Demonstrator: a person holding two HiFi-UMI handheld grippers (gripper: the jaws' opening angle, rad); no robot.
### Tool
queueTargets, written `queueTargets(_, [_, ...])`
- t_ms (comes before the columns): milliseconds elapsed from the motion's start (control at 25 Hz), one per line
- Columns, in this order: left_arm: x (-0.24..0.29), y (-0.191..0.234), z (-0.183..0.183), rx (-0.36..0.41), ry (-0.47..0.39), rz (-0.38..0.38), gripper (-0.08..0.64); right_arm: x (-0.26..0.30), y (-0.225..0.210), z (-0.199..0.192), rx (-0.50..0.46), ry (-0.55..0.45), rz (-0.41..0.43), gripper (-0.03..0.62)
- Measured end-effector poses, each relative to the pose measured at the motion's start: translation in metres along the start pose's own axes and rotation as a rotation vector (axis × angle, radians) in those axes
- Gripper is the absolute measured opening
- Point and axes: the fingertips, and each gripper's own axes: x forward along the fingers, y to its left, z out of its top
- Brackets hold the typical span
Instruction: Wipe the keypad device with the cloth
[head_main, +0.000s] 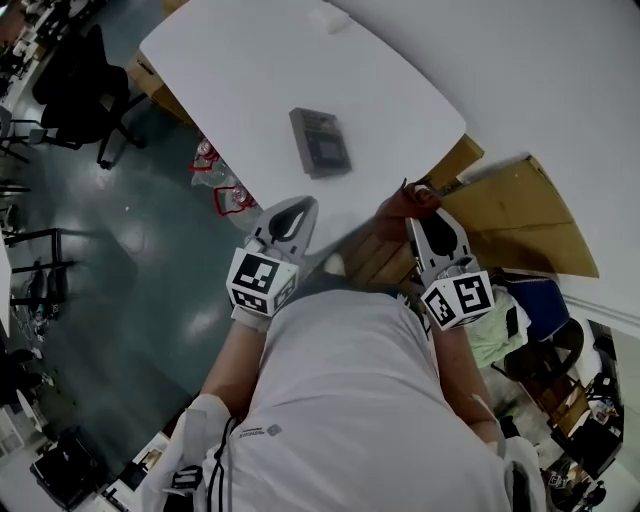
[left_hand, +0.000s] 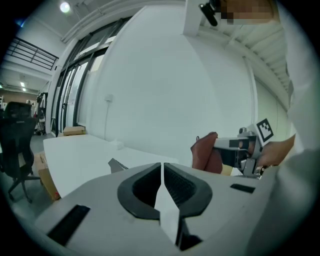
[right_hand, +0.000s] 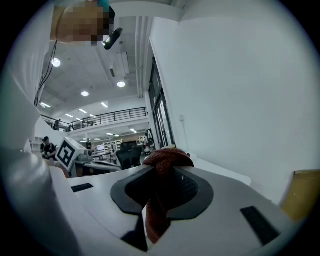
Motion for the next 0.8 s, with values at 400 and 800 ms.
queueTargets(400, [0.023,0.025,-0.023,0.01,0.153,0.003,0.014,0.059,-0.014,0.011,0.049,0.016,0.095,0.078])
queueTargets(800, [0.044,0.05,-0.034,-0.03,0.214,0.14,0.014,0.115,-0.027,0.011,0.044,0.096,0.268,0.078])
